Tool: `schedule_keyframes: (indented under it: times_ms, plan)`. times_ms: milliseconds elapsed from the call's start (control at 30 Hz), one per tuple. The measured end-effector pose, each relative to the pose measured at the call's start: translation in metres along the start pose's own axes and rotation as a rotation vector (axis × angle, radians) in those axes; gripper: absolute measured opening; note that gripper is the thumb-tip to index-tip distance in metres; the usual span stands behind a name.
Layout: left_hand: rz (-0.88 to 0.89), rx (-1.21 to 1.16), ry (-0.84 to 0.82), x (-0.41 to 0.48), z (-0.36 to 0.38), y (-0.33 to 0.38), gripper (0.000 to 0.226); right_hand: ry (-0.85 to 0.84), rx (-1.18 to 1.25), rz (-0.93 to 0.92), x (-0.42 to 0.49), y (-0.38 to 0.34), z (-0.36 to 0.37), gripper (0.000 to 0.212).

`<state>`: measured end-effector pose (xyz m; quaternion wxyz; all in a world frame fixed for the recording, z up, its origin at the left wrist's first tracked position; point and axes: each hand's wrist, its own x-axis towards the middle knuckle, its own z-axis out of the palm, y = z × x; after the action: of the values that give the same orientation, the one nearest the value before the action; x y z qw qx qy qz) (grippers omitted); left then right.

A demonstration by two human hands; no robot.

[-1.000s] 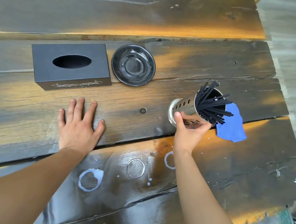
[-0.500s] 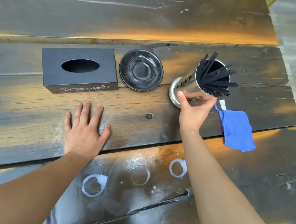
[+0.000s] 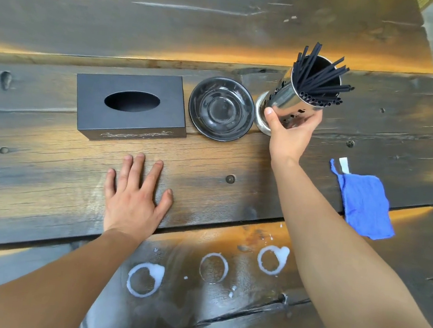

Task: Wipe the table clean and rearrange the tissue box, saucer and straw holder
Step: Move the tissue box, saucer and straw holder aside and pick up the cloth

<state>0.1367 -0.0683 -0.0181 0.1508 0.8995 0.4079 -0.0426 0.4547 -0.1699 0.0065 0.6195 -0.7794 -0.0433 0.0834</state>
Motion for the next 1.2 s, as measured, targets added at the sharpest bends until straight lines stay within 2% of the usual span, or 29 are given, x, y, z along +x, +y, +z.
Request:
schedule_keyframes:
  times_ms: [100, 233, 300, 500, 600, 667, 733, 867, 1200]
  plan:
    - [-0.005, -0.003, -0.001, 0.0, 0.001, 0.0, 0.066, -0.004, -0.018, 0.025, 0.003, 0.004, 0.0, 0.096]
    - [-0.008, 0.007, 0.006, 0.0, 0.001, -0.001, 0.066, -0.044, -0.016, 0.054, -0.002, 0.002, -0.007, 0.124]
    - [-0.008, 0.012, 0.008, 0.0, 0.001, 0.0, 0.066, -0.032, -0.1, 0.098, -0.009, 0.002, -0.019, 0.125]
    - [-0.006, 0.007, 0.007, -0.001, -0.001, 0.001, 0.067, 0.092, -0.407, 0.03, -0.024, 0.028, -0.099, 0.095]
    - [-0.009, 0.009, 0.011, -0.001, 0.0, 0.001, 0.067, 0.194, -0.709, 0.03, -0.022, 0.041, -0.148, 0.08]
    - [-0.008, 0.011, 0.014, -0.002, 0.0, 0.001, 0.066, 0.219, -0.926, 0.106, -0.018, 0.048, -0.177, 0.073]
    - [-0.008, 0.016, 0.015, -0.001, 0.001, 0.001, 0.066, 0.19, -1.044, 0.229, -0.015, 0.054, -0.198, 0.069]
    - [-0.01, 0.019, 0.023, -0.001, 0.002, 0.001, 0.066, 0.099, -1.169, 0.322, -0.013, 0.067, -0.221, 0.064]
    - [-0.009, 0.022, 0.026, -0.002, 0.003, 0.002, 0.066, 0.116, -1.211, 0.168, -0.034, 0.079, -0.221, 0.049]
